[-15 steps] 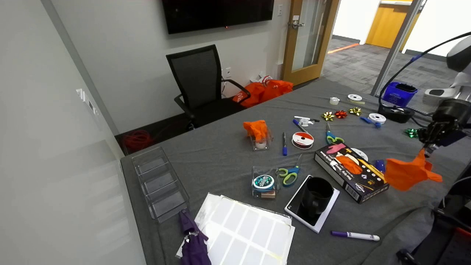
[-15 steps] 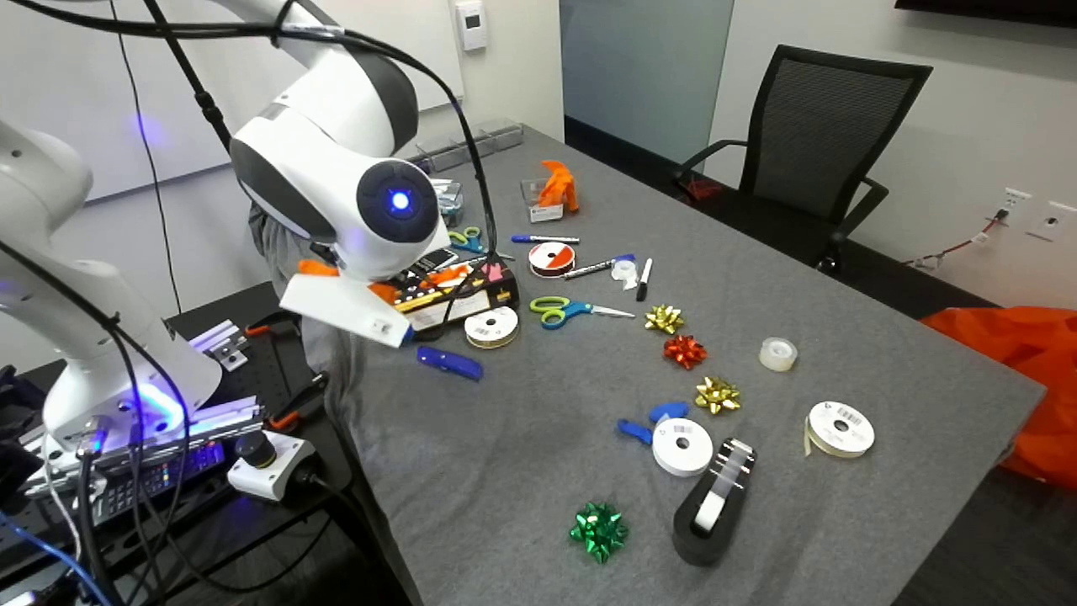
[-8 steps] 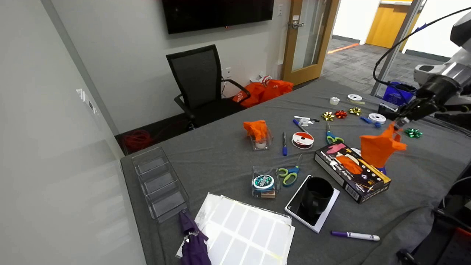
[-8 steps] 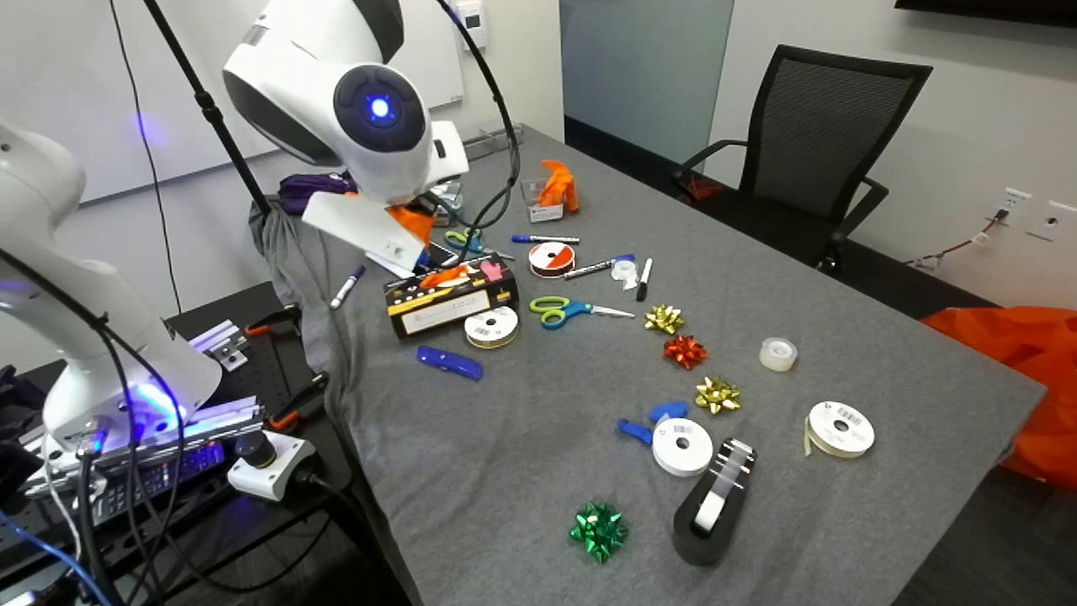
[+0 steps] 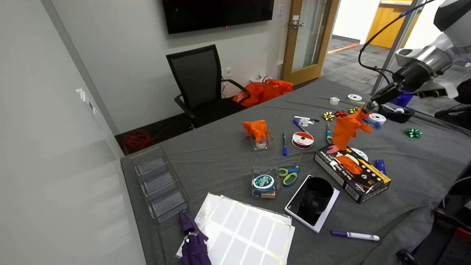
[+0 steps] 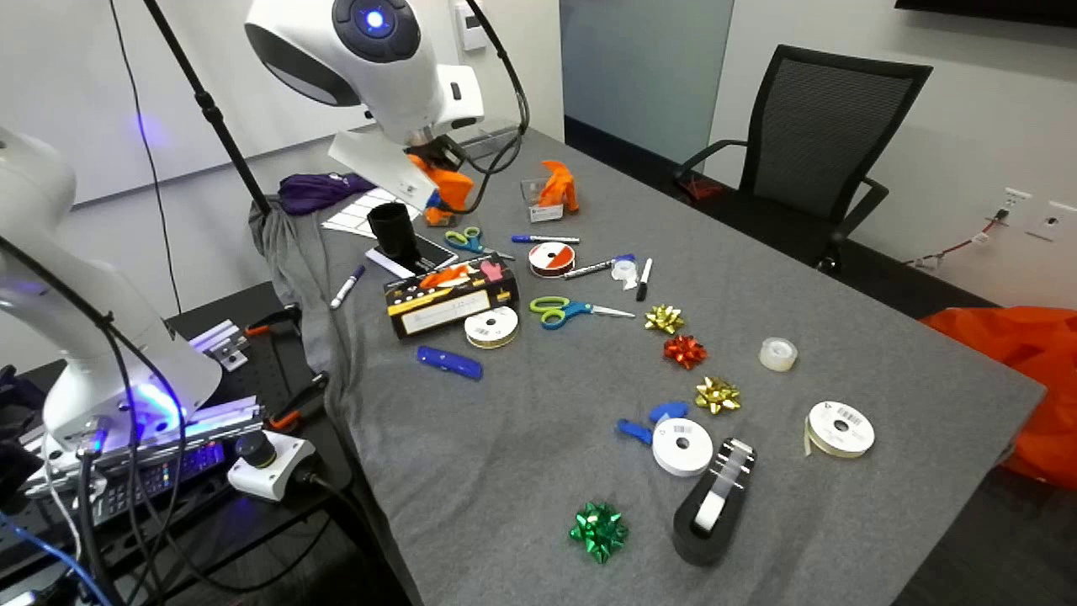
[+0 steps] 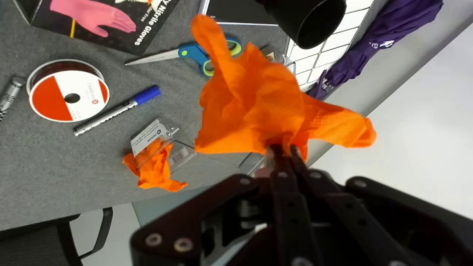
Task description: Pick up an orange wipe and put it on the clear bowl
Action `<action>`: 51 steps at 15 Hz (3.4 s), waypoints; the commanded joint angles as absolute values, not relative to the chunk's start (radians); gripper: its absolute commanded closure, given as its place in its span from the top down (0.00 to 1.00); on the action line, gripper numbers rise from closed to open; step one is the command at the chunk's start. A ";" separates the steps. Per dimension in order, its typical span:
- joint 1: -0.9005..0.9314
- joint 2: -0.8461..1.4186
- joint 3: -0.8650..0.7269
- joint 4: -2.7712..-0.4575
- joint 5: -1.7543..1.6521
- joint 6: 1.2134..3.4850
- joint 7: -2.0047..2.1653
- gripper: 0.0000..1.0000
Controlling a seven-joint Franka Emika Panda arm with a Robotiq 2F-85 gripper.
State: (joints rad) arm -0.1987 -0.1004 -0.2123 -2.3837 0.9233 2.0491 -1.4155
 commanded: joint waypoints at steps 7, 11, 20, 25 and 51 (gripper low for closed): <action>-0.123 -0.067 -0.144 -2.356 1.128 2.212 -1.316 0.00; -0.042 0.008 -0.059 -2.271 1.380 2.400 -1.246 0.00; 0.056 0.326 0.008 -1.930 1.659 2.827 -1.158 0.00; 0.074 0.456 0.011 -1.823 1.614 2.850 -1.046 0.00; 0.165 0.685 -0.055 -1.783 1.395 2.988 -0.692 0.00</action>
State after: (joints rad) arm 0.1159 0.6782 -0.0079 -1.7402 1.4997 2.9362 -0.8410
